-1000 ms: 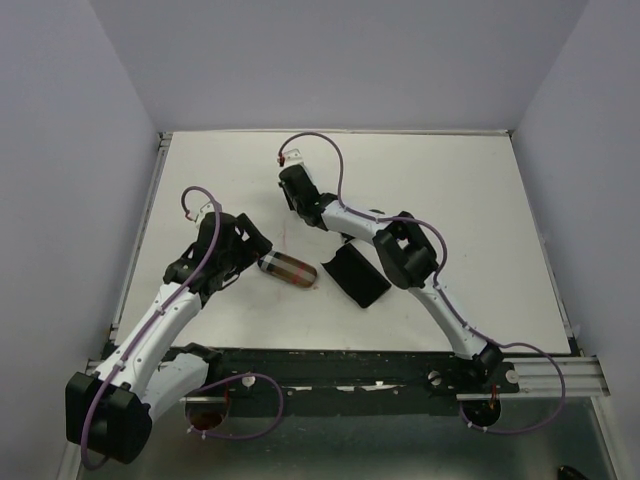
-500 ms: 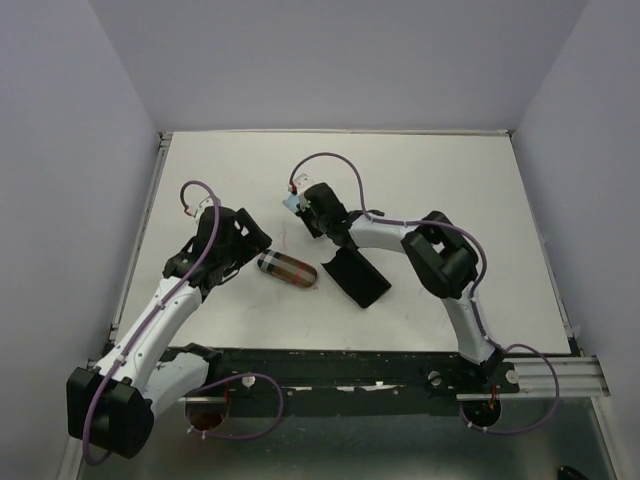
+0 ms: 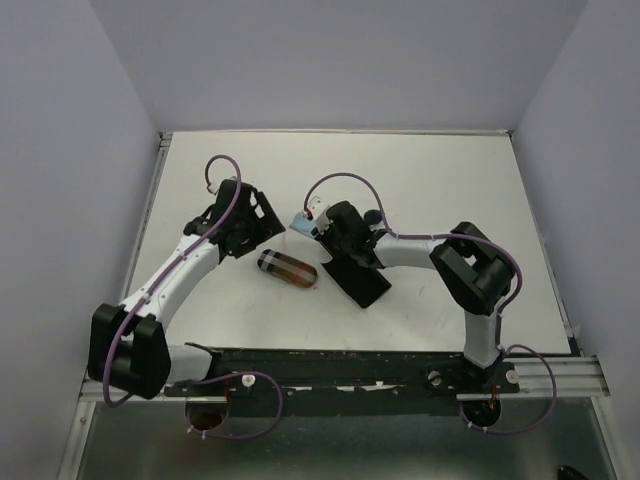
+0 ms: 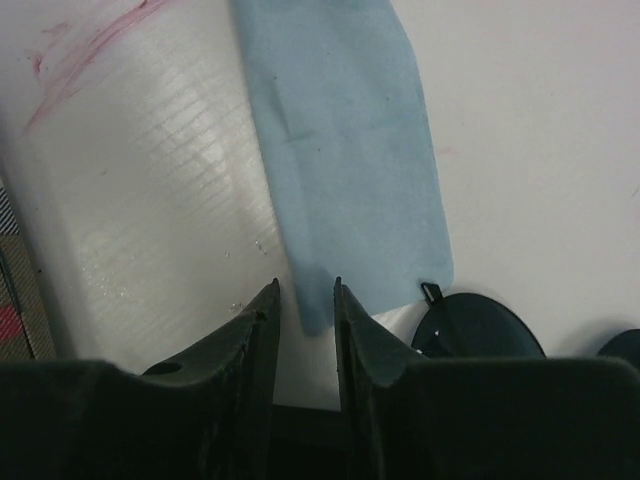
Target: Organize the sunglasses
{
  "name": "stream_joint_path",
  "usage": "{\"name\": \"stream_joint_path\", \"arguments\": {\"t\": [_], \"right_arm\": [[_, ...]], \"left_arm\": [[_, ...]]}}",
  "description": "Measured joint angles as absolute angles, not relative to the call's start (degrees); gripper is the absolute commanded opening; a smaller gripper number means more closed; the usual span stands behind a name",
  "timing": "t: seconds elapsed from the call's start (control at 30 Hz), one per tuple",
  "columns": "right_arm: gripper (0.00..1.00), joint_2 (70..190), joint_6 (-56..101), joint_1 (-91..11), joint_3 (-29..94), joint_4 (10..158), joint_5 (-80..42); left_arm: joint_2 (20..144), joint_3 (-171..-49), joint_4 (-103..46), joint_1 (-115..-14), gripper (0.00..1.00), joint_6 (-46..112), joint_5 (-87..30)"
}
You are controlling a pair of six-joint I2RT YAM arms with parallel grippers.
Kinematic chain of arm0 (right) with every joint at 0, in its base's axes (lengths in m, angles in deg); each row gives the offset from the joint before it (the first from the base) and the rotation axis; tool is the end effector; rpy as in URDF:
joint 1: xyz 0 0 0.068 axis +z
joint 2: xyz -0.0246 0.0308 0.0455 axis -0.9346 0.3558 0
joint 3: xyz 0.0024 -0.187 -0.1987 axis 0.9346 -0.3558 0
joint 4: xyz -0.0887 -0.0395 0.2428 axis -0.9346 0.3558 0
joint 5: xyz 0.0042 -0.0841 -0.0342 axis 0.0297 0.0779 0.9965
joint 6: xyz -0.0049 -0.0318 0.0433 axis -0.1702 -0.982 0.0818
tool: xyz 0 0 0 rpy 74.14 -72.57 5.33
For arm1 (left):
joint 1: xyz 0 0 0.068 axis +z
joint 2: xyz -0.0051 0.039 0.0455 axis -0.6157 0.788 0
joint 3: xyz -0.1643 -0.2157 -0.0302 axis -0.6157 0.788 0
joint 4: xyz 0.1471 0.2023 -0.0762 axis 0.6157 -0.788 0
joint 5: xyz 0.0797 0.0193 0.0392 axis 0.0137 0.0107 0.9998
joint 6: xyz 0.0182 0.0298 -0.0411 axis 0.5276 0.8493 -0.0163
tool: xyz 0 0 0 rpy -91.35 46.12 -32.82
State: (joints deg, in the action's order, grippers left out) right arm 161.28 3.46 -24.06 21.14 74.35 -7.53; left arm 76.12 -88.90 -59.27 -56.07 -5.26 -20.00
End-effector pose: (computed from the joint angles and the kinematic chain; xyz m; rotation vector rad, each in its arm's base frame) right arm 0.2936 0.2918 0.1457 -1.0619 2.0014 0.2368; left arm 0.2407 -0.0784 0.2590 -0.6701 2.3788 -0.5318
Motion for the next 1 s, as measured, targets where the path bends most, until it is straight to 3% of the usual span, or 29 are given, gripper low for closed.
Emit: {"name": "stream_joint_path", "arguments": {"t": [0.17,0.57,1.0], "right_arm": [[0.53,157.8,8.03,-24.08,17.1,74.08,-7.62],[0.53,151.99,33.47,-25.52,15.33,75.33,-3.51],[0.53,151.97,42.28,-27.66,16.03,78.5,-1.76]], "left_arm": [[90.0,-99.89,-59.77,-56.07,0.89,-1.78,-21.95],[116.75,-121.86,-64.8,-56.07,0.59,4.67,-25.36],[123.76,-125.09,-67.6,-56.07,0.37,5.12,-28.18]]}}
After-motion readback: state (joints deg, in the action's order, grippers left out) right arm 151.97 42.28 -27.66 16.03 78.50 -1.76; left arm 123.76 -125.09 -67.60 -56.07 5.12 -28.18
